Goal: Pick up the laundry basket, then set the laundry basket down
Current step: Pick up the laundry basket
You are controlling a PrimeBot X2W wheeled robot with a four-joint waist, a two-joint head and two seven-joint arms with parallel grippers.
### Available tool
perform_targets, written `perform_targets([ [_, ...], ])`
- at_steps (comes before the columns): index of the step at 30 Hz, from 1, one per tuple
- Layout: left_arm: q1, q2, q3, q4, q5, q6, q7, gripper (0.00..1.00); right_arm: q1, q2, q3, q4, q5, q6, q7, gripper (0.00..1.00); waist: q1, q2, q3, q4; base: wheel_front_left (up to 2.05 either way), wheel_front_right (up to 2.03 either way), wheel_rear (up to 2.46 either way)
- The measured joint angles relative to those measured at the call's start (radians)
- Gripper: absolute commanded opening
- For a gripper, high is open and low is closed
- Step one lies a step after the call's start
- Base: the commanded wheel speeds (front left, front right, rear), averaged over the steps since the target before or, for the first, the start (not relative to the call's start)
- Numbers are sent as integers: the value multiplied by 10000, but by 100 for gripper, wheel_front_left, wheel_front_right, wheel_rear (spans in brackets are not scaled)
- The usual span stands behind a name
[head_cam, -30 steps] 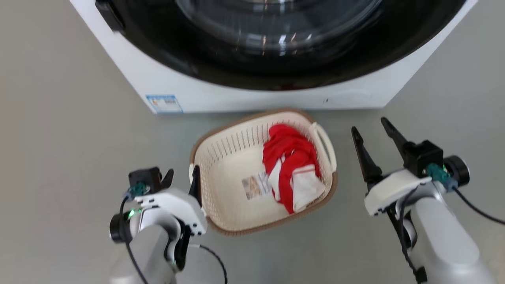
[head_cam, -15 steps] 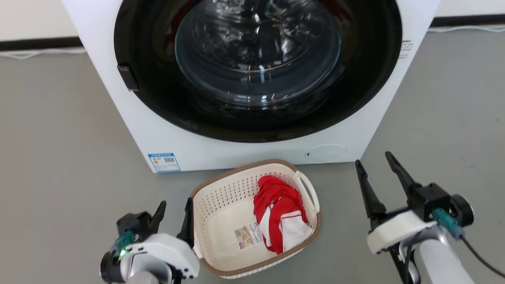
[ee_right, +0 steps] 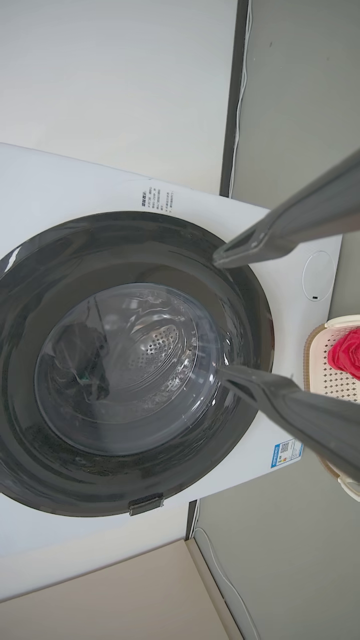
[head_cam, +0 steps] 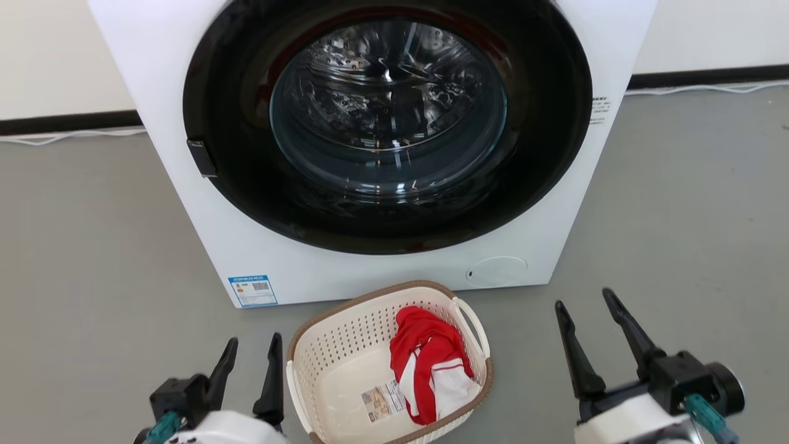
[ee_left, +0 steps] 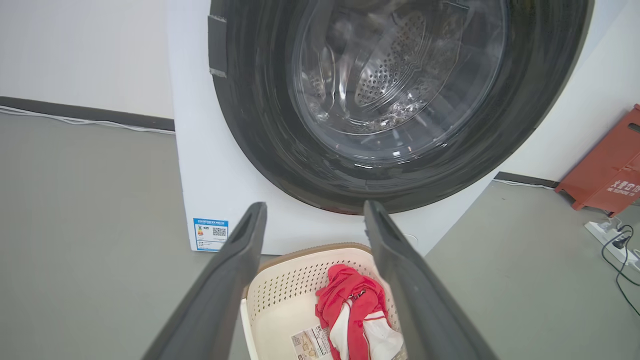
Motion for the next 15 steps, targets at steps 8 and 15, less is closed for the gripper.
perform_targets([
  [8,693,-48,456,-382,15,-92,0,100,718,205,-263,-303,12,0,0,100,0,0,-287,30,0,0,0],
  [15,735,-86,579,-376,105,-173,0,100,839,245,-328,-337,12,0,0,100,-1,0,-311,34,0,0,0],
])
